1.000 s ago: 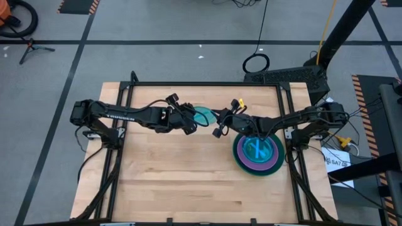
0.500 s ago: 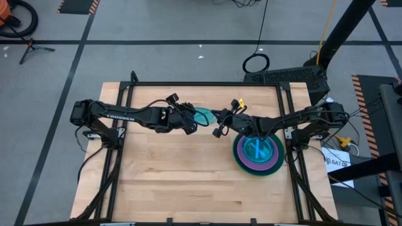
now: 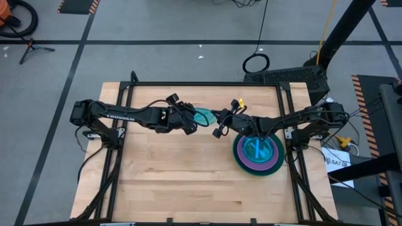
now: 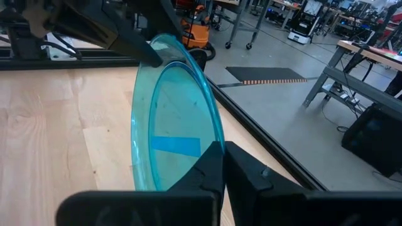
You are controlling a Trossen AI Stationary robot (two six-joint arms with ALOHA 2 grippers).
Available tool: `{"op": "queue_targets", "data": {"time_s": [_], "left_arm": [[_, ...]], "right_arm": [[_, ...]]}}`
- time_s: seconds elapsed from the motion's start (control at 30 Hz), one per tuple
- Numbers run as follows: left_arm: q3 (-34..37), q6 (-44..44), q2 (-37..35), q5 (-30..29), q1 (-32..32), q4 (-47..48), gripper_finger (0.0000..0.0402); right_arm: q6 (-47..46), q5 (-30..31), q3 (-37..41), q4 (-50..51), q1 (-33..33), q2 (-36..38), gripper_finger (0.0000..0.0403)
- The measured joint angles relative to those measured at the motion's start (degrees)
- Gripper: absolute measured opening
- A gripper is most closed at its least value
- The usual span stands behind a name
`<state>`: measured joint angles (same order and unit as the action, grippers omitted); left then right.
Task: Stack plastic plates
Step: Stack the blue plate on top of the other blue plate
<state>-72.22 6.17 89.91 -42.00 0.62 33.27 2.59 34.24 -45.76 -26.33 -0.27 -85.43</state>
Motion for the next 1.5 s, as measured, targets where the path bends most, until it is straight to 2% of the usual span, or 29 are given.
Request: {"op": "queue_targets", "data": {"time_s": [0.23, 0.73, 1.03, 1.3, 1.5], "left_arm": [[-0.01, -1.44, 0.00, 0.00, 0.00, 0.01, 0.0200], [-0.01, -2.71, 0.00, 0.02, 0.00, -1.41, 0.0210], [-0.01, -5.20, 0.02, 0.05, 0.00, -1.39, 0.0266], [-0.01, -6.62, 0.01, 2.32, 0.00, -1.32, 0.0271], [-0.01, -8.25, 0.00, 1.81, 0.00, -1.32, 0.0271]], "right_arm": [[-0.19, 0.00, 0.00, 0.00, 0.00, 0.00, 0.0006], [-0.89, 0.17, 0.00, 0.02, -0.04, 0.00, 0.0006], [2.85, 0.22, 0.00, 1.71, -0.04, 0.00, 0.0006], [5.83, 0.37, -0.02, 3.26, -0.11, 0.00, 0.0006], [6.20, 5.34, -0.02, 5.92, -0.13, 0.00, 0.0006]]}}
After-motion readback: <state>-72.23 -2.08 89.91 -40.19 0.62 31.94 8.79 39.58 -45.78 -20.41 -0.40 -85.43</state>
